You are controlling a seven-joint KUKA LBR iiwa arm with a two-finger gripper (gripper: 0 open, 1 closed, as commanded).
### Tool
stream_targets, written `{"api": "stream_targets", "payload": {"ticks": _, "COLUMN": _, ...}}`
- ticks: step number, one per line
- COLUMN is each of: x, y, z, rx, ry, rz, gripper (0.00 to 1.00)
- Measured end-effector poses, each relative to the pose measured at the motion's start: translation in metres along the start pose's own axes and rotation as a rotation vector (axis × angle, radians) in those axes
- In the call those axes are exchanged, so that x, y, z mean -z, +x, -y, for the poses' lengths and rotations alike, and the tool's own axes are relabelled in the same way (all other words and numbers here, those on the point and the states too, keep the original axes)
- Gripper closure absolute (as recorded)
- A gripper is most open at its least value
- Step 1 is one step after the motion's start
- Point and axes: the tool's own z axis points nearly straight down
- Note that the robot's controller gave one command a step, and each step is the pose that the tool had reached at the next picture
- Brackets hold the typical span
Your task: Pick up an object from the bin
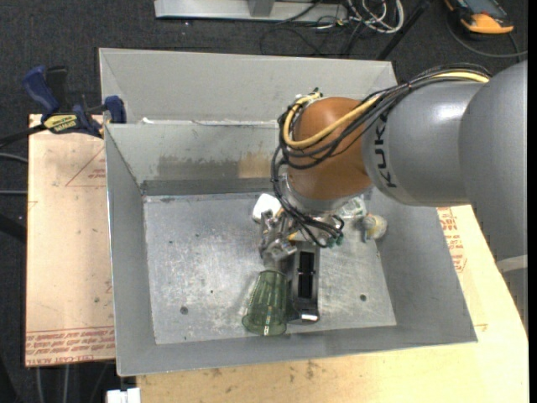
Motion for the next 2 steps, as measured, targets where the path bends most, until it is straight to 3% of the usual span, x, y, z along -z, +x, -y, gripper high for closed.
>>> {"api": "stream_targets", "payload": {"ticks": 1, "x": 0.0, "y": 0.0, "z": 0.0, "rx": 0.0, "ry": 0.0, "rz": 0.001, "gripper": 1.0}}
{"api": "stream_targets", "payload": {"ticks": 2, "x": 0.022, "y": -0.006, "z": -0.007, "rx": -0.013, "ry": 0.0, "rz": 0.006, "gripper": 1.0}}
